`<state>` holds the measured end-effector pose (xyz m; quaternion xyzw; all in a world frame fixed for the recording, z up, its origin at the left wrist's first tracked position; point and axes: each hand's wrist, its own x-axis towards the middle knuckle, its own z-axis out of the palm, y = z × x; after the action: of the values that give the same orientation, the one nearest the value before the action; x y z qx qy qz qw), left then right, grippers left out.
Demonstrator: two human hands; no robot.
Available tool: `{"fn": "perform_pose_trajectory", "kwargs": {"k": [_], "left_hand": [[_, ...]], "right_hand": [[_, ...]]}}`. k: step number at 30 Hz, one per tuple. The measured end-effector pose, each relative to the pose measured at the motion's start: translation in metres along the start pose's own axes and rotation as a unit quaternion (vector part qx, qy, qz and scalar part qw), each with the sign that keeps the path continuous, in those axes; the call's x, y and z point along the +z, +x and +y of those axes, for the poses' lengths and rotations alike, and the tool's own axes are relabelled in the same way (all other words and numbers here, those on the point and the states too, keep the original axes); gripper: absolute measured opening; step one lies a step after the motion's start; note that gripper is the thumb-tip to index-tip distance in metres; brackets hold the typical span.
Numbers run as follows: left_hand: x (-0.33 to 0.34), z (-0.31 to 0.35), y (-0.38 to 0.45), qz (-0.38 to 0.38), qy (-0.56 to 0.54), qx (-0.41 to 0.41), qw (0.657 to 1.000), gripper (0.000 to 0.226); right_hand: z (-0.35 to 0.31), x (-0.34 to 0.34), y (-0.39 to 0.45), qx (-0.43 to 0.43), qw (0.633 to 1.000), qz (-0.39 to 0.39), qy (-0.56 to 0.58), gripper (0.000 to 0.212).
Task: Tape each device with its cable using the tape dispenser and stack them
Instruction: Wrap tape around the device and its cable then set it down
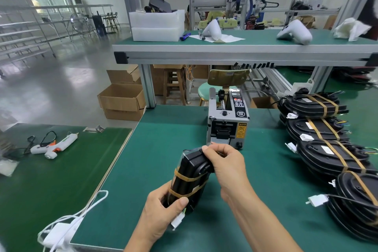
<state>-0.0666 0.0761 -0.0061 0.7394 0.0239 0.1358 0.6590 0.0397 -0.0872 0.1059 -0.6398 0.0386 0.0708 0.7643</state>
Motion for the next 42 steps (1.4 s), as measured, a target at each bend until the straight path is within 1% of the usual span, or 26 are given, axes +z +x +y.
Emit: {"fn": "perform_pose_trajectory", "kwargs": {"k": [2, 5, 8, 9, 13, 14, 16, 19, 21, 23, 24, 26, 27, 29, 30, 31, 34, 36, 38, 39, 40, 42], "left_hand": [[0.000, 0.001, 0.000, -0.001, 0.004, 0.002, 1.000, 0.063], [0.000, 0.003, -0.001, -0.002, 0.011, 0.006, 1.000, 0.062], [0.000, 0.005, -0.001, -0.003, 0.018, 0.009, 1.000, 0.062], [0.000, 0.005, -0.001, -0.005, 0.021, 0.009, 1.000, 0.062], [0.000, 0.001, -0.001, -0.007, 0.012, 0.001, 1.000, 0.063], [-0.001, 0.000, -0.001, -0.007, 0.009, 0.000, 1.000, 0.063], [-0.001, -0.001, -0.001, -0.005, 0.008, 0.001, 1.000, 0.063], [-0.001, -0.001, -0.001, -0.004, 0.013, 0.002, 1.000, 0.063], [-0.001, 0.001, -0.001, -0.001, 0.008, 0.001, 1.000, 0.063], [0.001, 0.004, -0.002, 0.004, 0.005, -0.001, 1.000, 0.061], [0.002, 0.007, -0.003, 0.006, 0.006, 0.000, 1.000, 0.056], [0.005, 0.012, -0.003, 0.011, -0.001, 0.004, 1.000, 0.042], [0.006, 0.014, -0.004, 0.019, -0.015, 0.003, 1.000, 0.037], [0.005, 0.014, -0.004, 0.046, -0.035, -0.004, 0.998, 0.038], [0.005, 0.014, -0.005, 0.058, -0.036, -0.007, 0.998, 0.039], [0.004, 0.015, -0.005, 0.066, -0.032, -0.008, 0.997, 0.040], [0.004, 0.013, -0.005, 0.088, -0.036, -0.011, 0.995, 0.034], [0.003, 0.009, -0.003, 0.105, -0.047, -0.021, 0.993, 0.032], [0.003, 0.008, -0.001, 0.120, -0.061, -0.035, 0.990, 0.029], [0.002, 0.007, 0.001, 0.128, -0.073, -0.046, 0.988, 0.028], [0.001, 0.006, 0.003, 0.133, -0.087, -0.058, 0.986, 0.029], [0.000, 0.007, 0.007, 0.136, -0.120, -0.084, 0.980, 0.034]], "right_hand": [[0.001, -0.001, 0.001, 0.000, 1.000, 0.007, -0.003, 0.007], [0.002, -0.002, 0.001, 0.000, 1.000, 0.011, -0.008, 0.009], [0.001, -0.003, 0.000, -0.005, 1.000, -0.010, -0.019, 0.026], [0.001, -0.004, 0.001, -0.006, 1.000, -0.014, -0.027, 0.029], [0.001, -0.006, 0.004, -0.005, 0.999, -0.020, -0.046, 0.020], [0.002, -0.006, 0.003, -0.009, 0.998, -0.022, -0.054, 0.021], [0.002, -0.006, 0.002, -0.020, 0.997, -0.031, -0.063, 0.035], [0.000, -0.008, 0.001, -0.028, 0.995, -0.057, -0.077, 0.068], [0.000, -0.010, 0.001, -0.030, 0.993, -0.072, -0.088, 0.077], [-0.001, -0.012, 0.001, -0.025, 0.993, -0.082, -0.086, 0.079], [-0.001, -0.014, 0.001, -0.022, 0.993, -0.084, -0.082, 0.080], [0.002, -0.017, 0.002, -0.018, 0.994, -0.082, -0.076, 0.077], [0.003, -0.019, 0.003, -0.019, 0.994, -0.080, -0.075, 0.070], [0.006, -0.024, 0.006, -0.015, 0.993, -0.090, -0.070, 0.054], [0.006, -0.027, 0.007, -0.007, 0.993, -0.105, -0.058, 0.051], [0.007, -0.029, 0.007, 0.002, 0.992, -0.122, -0.044, 0.052], [0.006, -0.037, 0.007, 0.023, 0.988, -0.153, -0.010, 0.068], [0.009, -0.042, 0.006, 0.045, 0.982, -0.180, 0.035, 0.068], [0.017, -0.048, 0.005, 0.062, 0.977, -0.191, 0.067, 0.065], [0.022, -0.051, 0.003, 0.063, 0.980, -0.185, 0.045, 0.059], [0.028, -0.055, 0.000, 0.052, 0.984, -0.170, -0.004, 0.050], [0.047, -0.070, -0.009, -0.005, 0.983, -0.135, -0.122, 0.034]]}}
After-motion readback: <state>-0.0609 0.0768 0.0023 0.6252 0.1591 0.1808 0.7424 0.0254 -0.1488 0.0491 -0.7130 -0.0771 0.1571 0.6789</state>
